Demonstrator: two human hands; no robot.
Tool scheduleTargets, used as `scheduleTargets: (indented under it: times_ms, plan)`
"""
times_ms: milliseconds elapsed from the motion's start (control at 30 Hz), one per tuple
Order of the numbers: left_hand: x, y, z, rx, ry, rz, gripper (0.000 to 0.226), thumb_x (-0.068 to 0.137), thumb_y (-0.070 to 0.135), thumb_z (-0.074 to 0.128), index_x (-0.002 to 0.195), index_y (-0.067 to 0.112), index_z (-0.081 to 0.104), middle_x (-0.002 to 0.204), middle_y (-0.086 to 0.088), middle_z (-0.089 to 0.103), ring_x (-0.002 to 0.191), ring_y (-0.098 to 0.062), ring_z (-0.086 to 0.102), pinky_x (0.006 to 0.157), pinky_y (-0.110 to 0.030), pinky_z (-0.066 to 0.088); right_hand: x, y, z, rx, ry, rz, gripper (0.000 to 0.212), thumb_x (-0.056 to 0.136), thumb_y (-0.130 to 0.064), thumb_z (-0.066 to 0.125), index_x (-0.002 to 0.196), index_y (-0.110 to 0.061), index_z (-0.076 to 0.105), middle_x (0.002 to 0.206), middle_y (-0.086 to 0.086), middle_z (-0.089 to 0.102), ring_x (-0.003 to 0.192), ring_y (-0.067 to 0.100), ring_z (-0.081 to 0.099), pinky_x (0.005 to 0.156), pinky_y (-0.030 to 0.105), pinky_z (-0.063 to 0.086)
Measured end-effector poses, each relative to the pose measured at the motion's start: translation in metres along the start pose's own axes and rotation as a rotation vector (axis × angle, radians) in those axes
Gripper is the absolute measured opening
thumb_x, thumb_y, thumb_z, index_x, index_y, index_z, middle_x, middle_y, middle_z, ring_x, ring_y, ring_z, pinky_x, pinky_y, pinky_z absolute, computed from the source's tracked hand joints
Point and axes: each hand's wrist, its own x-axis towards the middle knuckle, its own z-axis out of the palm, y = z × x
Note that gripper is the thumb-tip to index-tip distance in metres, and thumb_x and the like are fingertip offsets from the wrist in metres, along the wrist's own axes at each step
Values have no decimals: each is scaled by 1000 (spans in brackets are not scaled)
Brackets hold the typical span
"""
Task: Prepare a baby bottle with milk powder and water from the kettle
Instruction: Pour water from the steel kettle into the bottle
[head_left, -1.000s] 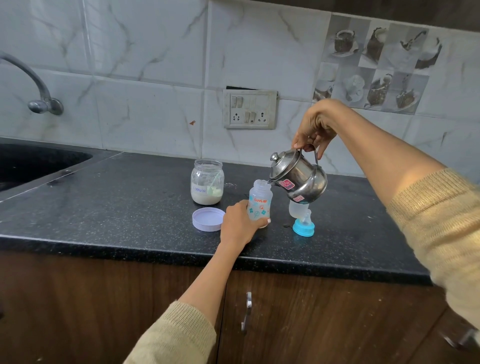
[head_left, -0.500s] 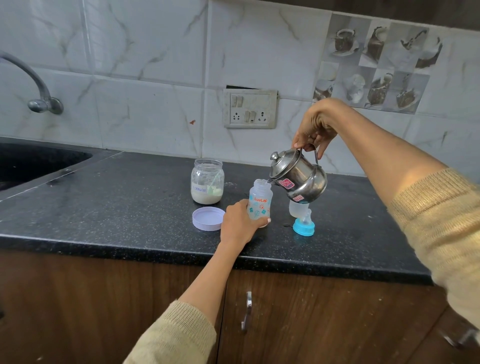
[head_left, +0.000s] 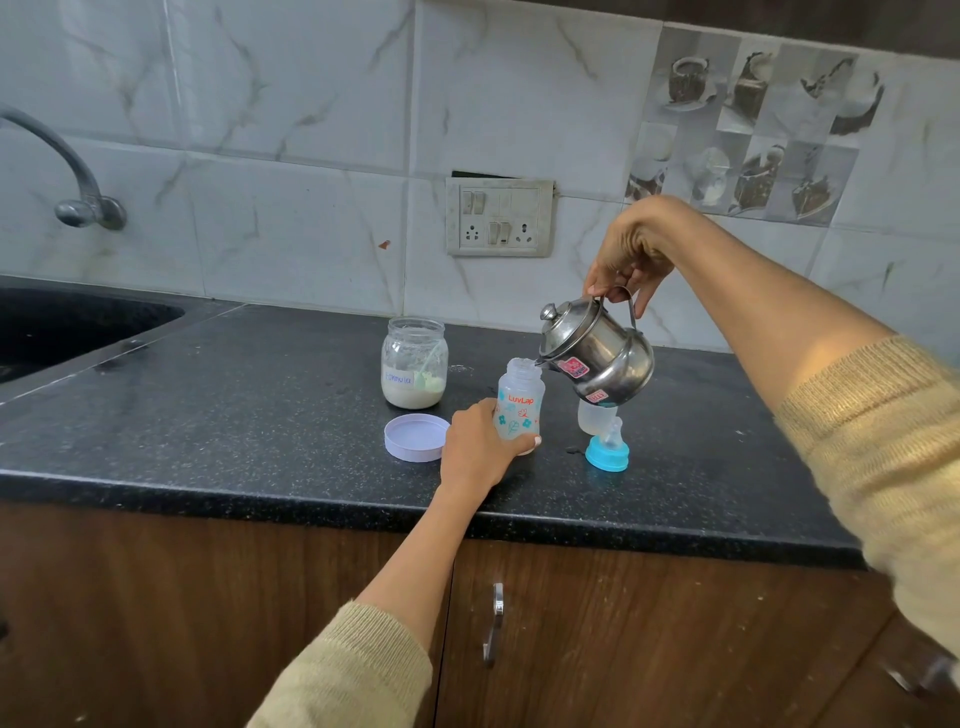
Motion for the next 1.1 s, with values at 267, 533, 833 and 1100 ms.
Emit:
scheduleTargets:
  times_ms: [267, 533, 833, 1100]
  plan:
    - [0, 0, 0, 0, 1, -3, 66, 73, 39, 74, 128, 12, 48, 129, -7, 56, 117, -20, 54, 89, -34, 48, -2, 0, -1, -25, -3, -6, 9, 92, -3, 56, 87, -6, 63, 72, 9, 49, 67, 15, 53, 93, 46, 50]
    - [0, 0, 0, 2, 7, 10, 67, 72, 40, 75, 127, 12, 50, 128, -7, 58, 115, -21, 55, 87, -34, 49, -3, 1, 0, -2, 4, -6, 8, 91, -2, 57, 89, -6, 63, 75, 8, 51, 69, 16, 54, 95, 46, 49]
    - [0, -2, 1, -19, 18, 15, 64, 70, 40, 76, 123, 13, 52, 124, -6, 60, 113, -20, 57, 82, -29, 47, -3, 0, 0, -25, -5, -8, 9, 93, -4, 55, 89, -6, 62, 74, 10, 50, 68, 16, 52, 98, 47, 47]
    - [2, -3, 2, -12, 14, 12, 65, 71, 40, 75, 124, 13, 51, 126, -6, 59, 115, -20, 56, 84, -30, 47, -4, -2, -1, -40, 4, -12, 9, 91, -2, 56, 89, -6, 63, 76, 9, 51, 69, 17, 53, 87, 47, 51]
